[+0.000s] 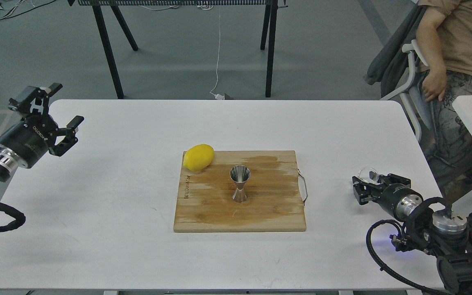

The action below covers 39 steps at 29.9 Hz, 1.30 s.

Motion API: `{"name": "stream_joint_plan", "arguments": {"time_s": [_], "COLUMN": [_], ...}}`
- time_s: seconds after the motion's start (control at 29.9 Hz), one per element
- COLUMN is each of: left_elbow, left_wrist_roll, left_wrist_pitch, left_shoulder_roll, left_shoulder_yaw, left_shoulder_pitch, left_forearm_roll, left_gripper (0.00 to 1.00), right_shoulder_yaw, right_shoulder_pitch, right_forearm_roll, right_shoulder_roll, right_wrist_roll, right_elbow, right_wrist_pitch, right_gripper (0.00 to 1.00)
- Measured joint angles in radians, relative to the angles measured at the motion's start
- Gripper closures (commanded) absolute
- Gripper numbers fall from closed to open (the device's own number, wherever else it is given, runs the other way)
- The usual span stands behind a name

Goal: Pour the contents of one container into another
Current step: 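Lower the right gripper and grasp the small clear glass, then lift the glass with the right gripper and carry it above the jigger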

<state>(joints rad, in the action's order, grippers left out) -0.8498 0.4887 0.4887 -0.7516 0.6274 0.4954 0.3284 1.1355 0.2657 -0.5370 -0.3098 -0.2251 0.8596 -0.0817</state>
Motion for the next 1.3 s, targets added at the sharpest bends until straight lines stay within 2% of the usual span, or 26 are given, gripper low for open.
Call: {"name": "stream_joint_plan", "arguments": {"time_s": [0.2,0.4,0.57,0.77,1.07,1.3], "left_elbow": [0.000,0.000,0.001,0.003,0.003,0.007], "left_wrist_roll": [0.000,0.000,0.000,0.000,0.000,0.000], "left_wrist_pitch": [0.000,0.000,0.000,0.000,0.000,0.000], "left_shoulder_roll": [0.000,0.001,0.025,0.032,0.033,0.039], "left_shoulder_yaw": [0.000,0.000,0.000,0.000,-0.002,-0.004], "left_shoulder_pitch": [-0.001,-0.001,-0.001,0.000,0.000,-0.001], "left_forearm_roll": [0.000,0.000,0.001,0.001,0.002,0.002], "left_gripper": [0.02,0.02,0.02,0.02,0.02,0.02], "right_shoulder_yaw": [-0.001,0.011,0.020,0.014,-0.032,-0.105], "right_shoulder_pitch": [-0.005,-0.003,0.009,0.053,0.091,0.104], "right_forearm_roll": [0.002,0.053,0.196,0.384,0.743,0.964], "right_shoulder_roll": [0.000,-0.024,-0.035,-0.023,0.047,0.064], "right_wrist_roll": [0.003,0.012,0.017,0.018,0.017,0.023], "right_elbow": [0.031,0.168,0.313,0.422,0.472,0.491], "right_wrist_pitch": [0.036,0.092,0.201,0.284,0.384,0.414], "right_gripper": [0.59,0.59,0.59,0.59,0.59,0.59]}}
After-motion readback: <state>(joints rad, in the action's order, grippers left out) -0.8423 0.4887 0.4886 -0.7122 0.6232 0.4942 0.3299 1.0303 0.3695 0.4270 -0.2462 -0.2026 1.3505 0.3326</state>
